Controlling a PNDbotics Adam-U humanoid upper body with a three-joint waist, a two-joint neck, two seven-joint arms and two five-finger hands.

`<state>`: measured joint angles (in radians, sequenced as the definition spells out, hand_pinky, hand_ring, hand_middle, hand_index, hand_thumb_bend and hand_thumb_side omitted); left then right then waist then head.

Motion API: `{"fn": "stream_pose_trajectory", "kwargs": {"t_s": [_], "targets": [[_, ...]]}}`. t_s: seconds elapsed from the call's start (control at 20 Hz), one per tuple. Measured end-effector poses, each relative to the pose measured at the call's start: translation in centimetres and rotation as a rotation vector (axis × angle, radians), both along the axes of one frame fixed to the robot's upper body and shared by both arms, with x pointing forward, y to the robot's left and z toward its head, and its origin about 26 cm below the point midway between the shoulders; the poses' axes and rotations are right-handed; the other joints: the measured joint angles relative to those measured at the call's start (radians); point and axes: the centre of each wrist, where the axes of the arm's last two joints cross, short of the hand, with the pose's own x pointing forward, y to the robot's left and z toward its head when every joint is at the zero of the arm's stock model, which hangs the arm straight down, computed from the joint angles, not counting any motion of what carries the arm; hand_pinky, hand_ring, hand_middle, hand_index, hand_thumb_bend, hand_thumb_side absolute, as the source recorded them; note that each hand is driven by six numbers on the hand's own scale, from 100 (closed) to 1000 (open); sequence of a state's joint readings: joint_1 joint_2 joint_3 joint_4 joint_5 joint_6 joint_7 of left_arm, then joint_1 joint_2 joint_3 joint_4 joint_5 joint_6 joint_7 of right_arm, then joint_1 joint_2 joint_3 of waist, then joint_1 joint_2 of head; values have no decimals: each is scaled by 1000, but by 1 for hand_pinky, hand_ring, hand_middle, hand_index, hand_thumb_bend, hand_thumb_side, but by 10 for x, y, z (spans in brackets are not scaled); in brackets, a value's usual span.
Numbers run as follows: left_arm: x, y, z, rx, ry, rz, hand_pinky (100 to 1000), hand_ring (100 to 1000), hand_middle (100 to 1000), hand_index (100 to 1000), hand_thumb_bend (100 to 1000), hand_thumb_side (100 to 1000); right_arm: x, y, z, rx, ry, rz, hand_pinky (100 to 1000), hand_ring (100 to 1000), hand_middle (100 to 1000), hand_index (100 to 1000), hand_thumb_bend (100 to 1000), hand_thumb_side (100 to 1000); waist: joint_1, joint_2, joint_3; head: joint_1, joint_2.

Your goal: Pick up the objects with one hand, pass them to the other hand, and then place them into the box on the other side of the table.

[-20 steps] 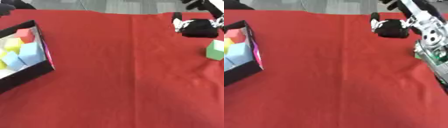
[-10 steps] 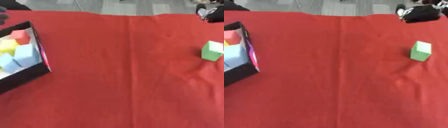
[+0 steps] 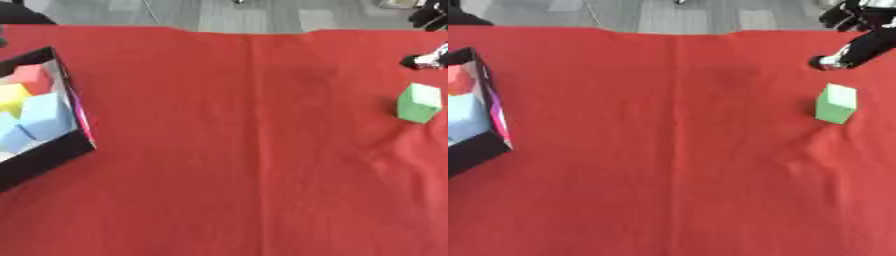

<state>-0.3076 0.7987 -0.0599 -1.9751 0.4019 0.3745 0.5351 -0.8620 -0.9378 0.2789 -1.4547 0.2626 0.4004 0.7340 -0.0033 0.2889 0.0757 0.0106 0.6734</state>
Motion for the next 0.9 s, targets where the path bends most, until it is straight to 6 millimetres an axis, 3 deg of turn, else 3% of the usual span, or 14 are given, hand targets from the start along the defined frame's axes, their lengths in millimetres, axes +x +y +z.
{"fn": "stream_pose_trajectory", "kwargs": {"t_s": [0.35,0.9], "targets": [[0,-1,-1,12,18,8,806,698,624,795,100,795,0,-18,-2,-103,113,5,1000,904,882,936,482,208,0,0,-1,-2,-7],[0,-2,-2,21,31,10,805,698,619,791,100,797,1,-34,-13,-155,150,-61,1000,936,884,947,501,243,0,10,0,-13,-17]]}}
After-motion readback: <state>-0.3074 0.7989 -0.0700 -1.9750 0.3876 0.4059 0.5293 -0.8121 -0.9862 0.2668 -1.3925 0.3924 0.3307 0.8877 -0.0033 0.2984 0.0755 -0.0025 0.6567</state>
